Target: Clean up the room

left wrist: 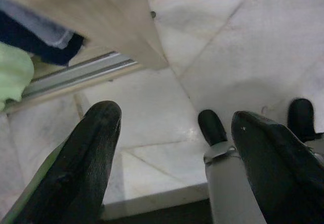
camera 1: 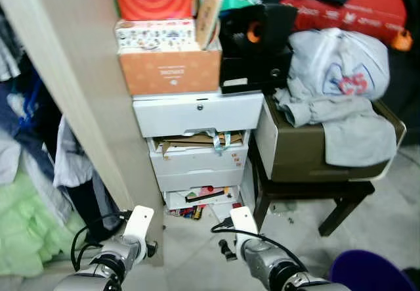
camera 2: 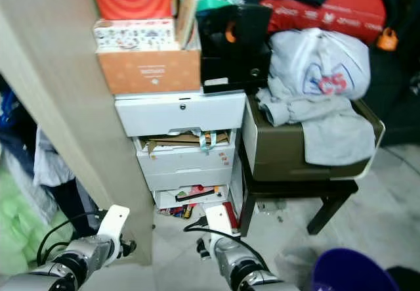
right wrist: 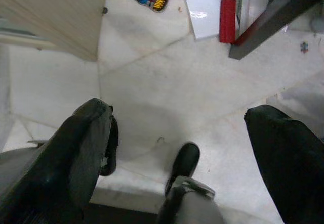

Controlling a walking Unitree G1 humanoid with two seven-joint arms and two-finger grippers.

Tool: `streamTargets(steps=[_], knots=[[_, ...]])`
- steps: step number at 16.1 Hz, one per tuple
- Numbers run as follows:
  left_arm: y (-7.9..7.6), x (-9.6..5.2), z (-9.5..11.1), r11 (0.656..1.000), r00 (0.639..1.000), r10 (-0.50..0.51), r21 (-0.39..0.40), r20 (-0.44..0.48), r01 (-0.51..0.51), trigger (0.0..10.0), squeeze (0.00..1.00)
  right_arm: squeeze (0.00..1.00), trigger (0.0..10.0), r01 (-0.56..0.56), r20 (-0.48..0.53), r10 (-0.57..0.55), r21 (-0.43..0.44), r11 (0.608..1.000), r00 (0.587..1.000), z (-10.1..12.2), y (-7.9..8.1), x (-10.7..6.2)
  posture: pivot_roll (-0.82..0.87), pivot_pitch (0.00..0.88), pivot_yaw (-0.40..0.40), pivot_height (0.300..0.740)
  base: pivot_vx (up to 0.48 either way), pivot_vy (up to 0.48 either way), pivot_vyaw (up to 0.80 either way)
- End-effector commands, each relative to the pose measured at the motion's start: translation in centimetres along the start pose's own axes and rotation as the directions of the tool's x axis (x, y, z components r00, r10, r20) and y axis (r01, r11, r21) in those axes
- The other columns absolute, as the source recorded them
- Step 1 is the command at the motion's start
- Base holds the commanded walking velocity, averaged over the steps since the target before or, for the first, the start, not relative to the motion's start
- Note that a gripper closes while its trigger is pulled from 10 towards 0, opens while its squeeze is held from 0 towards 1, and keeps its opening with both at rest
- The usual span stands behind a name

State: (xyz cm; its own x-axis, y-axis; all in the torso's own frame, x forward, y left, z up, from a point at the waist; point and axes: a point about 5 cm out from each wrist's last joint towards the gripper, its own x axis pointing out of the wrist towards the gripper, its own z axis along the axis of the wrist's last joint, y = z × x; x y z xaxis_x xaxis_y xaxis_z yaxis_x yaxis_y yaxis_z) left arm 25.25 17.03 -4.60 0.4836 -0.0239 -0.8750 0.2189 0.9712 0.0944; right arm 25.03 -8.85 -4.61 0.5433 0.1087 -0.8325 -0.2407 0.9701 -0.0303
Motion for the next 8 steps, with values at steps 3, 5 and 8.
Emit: streamTargets(steps=[3, 5, 8], knots=[[-0.54, 0.06, 0.02, 1.0, 1.0, -0.011, -0.001, 0.002, 0.011, 10.0, 0.0, 0.0, 10.0, 0.007, 0.007, -0.007, -0.018, 1.0, 1.0, 0.34, -0.42, -0.02, -0.13, 0.0, 0.038, 0.74, 0.0, 0.0, 0.0], [-0.53, 0.07, -0.08, 1.0, 1.0, -0.009, -0.002, 0.0, 0.009, 10.0, 0.0, 0.0, 10.0, 0.01, 0.005, -0.01, -0.037, 0.999, 1.0, 0.22, -0.43, -0.01, -0.13, 0.0, 0.035, 0.74, 0.0, 0.142, 0.0], [-0.59, 0.09, -0.1, 1.0, 1.0, -0.006, -0.009, 0.003, 0.006, 10.0, 0.0, 0.0, 10.0, 0.01, 0.002, -0.009, -0.042, 0.999, 1.0, 0.05, -0.5, 0.0, -0.13, 0.0, 0.035, 0.74, 0.0, 0.0, 0.0]])
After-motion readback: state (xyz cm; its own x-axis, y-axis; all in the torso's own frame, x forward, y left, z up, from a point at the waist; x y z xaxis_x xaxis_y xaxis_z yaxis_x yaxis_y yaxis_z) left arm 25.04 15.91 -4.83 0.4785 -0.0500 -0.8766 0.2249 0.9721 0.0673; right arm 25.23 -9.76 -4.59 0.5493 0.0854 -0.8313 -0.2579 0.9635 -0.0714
